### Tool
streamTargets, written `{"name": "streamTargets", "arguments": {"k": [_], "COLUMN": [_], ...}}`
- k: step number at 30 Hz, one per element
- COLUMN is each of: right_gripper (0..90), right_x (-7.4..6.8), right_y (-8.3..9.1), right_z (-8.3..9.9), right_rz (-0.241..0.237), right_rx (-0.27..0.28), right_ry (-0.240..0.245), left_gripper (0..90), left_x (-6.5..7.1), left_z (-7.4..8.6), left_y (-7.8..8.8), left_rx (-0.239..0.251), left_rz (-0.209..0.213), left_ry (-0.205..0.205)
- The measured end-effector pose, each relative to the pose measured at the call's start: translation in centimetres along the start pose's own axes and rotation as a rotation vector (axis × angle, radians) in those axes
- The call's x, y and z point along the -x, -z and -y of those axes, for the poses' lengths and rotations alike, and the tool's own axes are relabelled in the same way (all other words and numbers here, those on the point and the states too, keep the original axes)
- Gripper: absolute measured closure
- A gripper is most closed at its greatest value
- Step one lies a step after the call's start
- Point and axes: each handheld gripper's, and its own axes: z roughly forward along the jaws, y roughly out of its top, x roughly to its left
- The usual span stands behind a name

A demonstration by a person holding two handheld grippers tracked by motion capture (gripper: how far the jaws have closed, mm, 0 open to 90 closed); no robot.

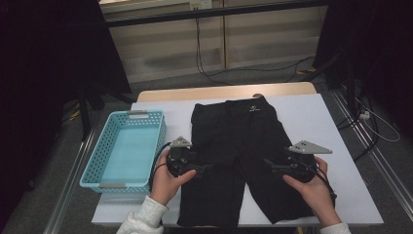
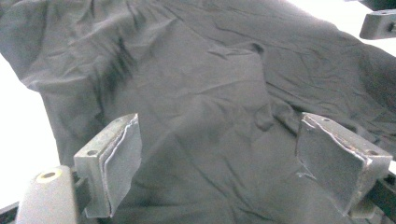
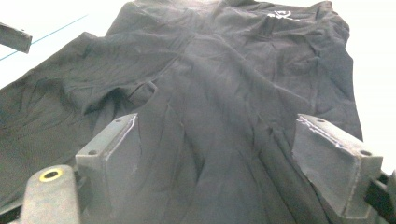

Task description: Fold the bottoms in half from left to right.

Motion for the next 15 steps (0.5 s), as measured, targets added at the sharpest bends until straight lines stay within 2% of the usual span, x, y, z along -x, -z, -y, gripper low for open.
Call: {"name": "streamTargets", "arguments": {"k": [15], "right_gripper": [15.2], "right_x": [-0.5], "right_y": [-1.1], "right_z": [-1.5], "right_rz": [-0.026], "right_rx": [0.021], "right_ry": [0.003], "left_gripper": [13.4], "left_x": [-1.3], "left_z": [0.8], "left_y": [0.0], "left_rx": [0.000], "left_rz": [-0.027], "left_ry": [0.042]}}
